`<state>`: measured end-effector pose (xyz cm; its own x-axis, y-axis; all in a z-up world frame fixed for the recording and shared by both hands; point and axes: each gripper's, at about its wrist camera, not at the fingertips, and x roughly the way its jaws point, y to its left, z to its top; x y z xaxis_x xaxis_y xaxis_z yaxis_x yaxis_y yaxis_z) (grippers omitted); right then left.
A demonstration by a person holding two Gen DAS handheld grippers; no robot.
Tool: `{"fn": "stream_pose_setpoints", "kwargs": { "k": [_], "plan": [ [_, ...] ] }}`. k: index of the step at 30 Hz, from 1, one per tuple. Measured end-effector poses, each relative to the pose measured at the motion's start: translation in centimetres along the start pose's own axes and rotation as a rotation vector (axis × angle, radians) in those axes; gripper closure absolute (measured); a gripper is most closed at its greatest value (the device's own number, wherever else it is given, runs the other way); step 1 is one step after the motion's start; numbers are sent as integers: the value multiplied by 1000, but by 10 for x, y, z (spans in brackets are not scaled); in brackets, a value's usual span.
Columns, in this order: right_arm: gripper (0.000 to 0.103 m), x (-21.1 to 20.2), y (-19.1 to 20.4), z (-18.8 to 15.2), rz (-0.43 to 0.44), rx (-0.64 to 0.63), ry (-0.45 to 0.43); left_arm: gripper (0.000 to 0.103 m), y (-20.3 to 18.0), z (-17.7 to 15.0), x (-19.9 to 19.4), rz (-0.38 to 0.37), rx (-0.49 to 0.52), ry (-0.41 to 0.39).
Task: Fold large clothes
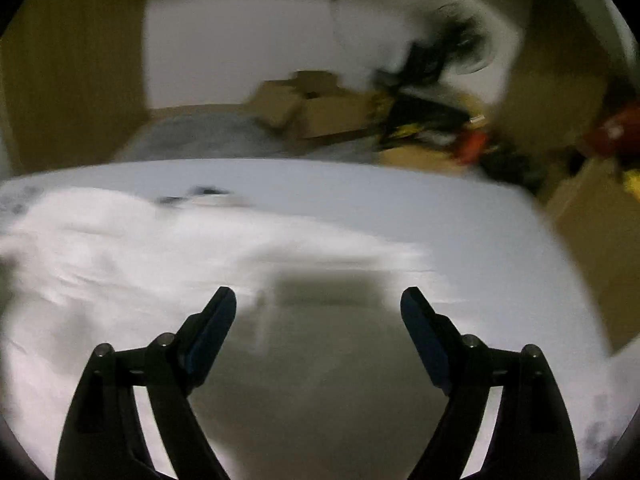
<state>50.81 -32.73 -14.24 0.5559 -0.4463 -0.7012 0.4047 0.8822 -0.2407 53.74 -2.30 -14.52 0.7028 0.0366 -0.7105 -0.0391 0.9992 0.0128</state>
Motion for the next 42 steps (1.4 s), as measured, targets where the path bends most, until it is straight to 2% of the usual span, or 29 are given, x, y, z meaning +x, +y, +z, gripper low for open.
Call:
{"fn": "stream_pose_setpoints", "kwargs": {
  "k": [1,2,3,5,7,10,12,13,14,16,17,19,21,22,24,25,28,29,31,33,34,35,36,37,38,39,40,42],
  "plan": [
    [18,13,-12,-4,7,15,50,0,10,-3,12,-13,-38,45],
    [18,33,-26,-12,61,60,122,0,17,-8,24,-31,-73,80],
    [15,44,-33,-19,109,97,139,0,20,-12,33,-53,-93,99],
    [11,50,-36,-28,150,138,89,0,26,-19,48,-109,-145,126],
    [9,52,-30,-29,140,129,73,0,26,-20,52,-114,-161,124],
    [6,56,-30,-26,167,136,85,0,31,-20,56,-138,-182,135],
    [6,56,-31,-24,156,124,110,0,33,-17,53,-138,-172,149],
    [7,52,-31,-19,131,119,113,0,35,-12,47,-136,-180,134],
    [7,44,-35,-11,135,135,74,0,35,-4,39,-137,-173,89],
    [7,37,-38,14,127,137,-2,0,28,19,29,-116,-112,17],
    [7,42,-33,24,115,122,6,0,20,31,32,-98,-68,-3],
    [7,71,-22,43,129,101,90,0,14,40,46,-83,-59,29],
    [7,102,-16,45,152,106,184,0,15,35,72,-68,-79,115],
    [7,115,-14,43,169,108,225,0,16,28,83,-84,-89,150],
    [4,122,-14,40,183,106,203,0,20,19,92,-139,-134,182],
    [4,124,-14,41,186,108,192,0,19,20,92,-137,-135,172],
    [5,117,-18,41,187,120,204,0,20,22,83,-145,-120,201],
    [6,103,-24,40,180,146,176,0,27,21,67,-185,-160,188],
    [7,52,-29,29,242,206,54,0,43,15,34,-259,-198,173],
    [7,17,-20,22,290,194,-7,0,60,4,0,-288,-211,154],
    [9,6,-10,23,335,170,-15,0,69,0,-13,-317,-218,146],
    [17,-8,2,24,404,153,-27,0,81,-9,-29,-348,-233,142],
    [31,-19,14,26,472,145,-37,0,89,-14,-38,-361,-256,139],
    [39,-24,25,30,522,155,-28,0,99,-20,-47,-379,-287,138],
    [60,-24,37,35,580,182,1,0,112,-29,-57,-412,-333,146],
    [71,-23,45,37,613,206,33,0,117,-36,-64,-429,-361,153],
    [71,-16,55,42,640,236,76,0,125,-44,-71,-445,-394,163],
    [77,1,82,57,616,241,131,0,133,-58,-80,-463,-426,173]
  ]
}}
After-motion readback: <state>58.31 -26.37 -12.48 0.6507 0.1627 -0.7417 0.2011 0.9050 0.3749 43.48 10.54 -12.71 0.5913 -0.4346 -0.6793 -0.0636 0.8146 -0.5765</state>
